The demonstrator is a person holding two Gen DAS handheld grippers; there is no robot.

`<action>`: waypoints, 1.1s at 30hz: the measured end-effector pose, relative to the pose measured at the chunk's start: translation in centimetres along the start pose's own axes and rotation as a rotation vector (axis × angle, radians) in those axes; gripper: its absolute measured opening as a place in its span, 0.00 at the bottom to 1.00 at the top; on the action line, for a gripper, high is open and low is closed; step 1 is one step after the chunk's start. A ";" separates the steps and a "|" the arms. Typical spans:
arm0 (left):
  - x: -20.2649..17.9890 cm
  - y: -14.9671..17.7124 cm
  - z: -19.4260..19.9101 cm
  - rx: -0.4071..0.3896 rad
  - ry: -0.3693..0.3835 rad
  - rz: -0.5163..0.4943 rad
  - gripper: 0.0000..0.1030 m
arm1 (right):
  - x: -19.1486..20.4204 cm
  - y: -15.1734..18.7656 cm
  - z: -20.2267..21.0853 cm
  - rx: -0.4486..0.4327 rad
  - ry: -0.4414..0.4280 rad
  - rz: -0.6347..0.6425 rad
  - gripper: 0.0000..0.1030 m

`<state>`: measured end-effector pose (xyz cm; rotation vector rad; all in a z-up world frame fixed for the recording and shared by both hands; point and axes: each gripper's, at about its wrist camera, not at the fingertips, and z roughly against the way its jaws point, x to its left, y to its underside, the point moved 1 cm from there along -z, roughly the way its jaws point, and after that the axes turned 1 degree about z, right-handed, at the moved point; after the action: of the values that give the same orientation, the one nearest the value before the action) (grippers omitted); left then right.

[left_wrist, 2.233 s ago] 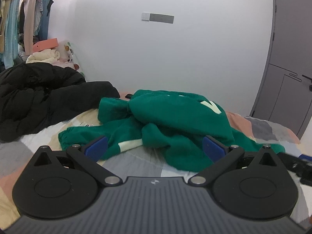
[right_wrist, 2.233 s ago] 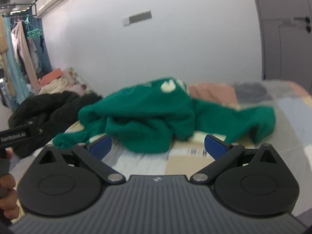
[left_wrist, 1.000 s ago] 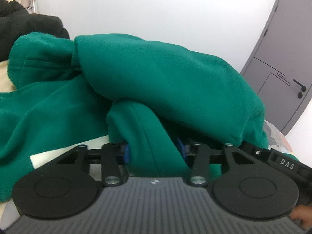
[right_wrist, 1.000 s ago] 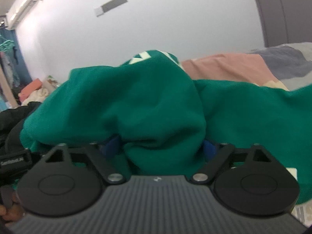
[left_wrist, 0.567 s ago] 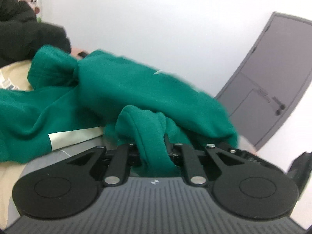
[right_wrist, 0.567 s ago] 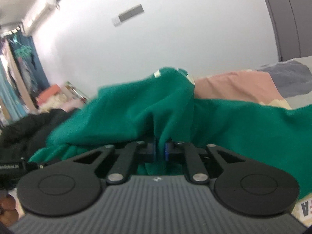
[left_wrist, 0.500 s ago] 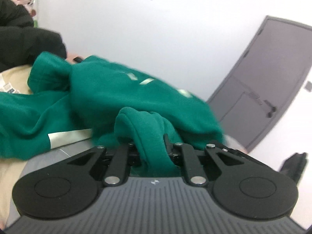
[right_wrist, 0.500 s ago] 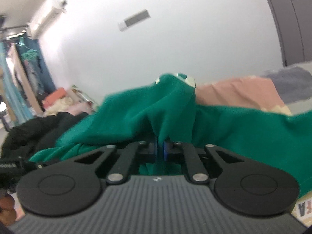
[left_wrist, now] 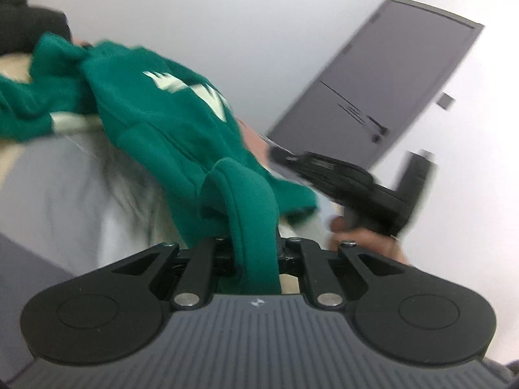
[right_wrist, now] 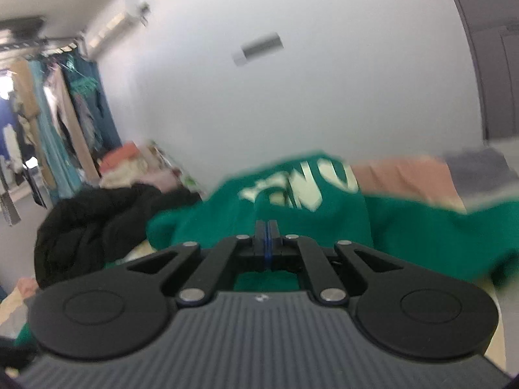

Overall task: Fold large clothes
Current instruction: 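Lift the hoodie with the left gripper while the right gripper lifts its fabric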

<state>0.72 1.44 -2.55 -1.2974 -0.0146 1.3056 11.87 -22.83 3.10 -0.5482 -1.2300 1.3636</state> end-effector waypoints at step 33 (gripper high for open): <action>14.7 -7.0 -9.2 0.057 -0.297 0.175 0.86 | -10.3 7.2 -7.3 0.251 0.110 -0.743 0.72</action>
<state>16.65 7.30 -10.40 -1.0654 -0.0730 1.6288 17.61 -28.25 -9.17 0.0281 -1.0029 0.8172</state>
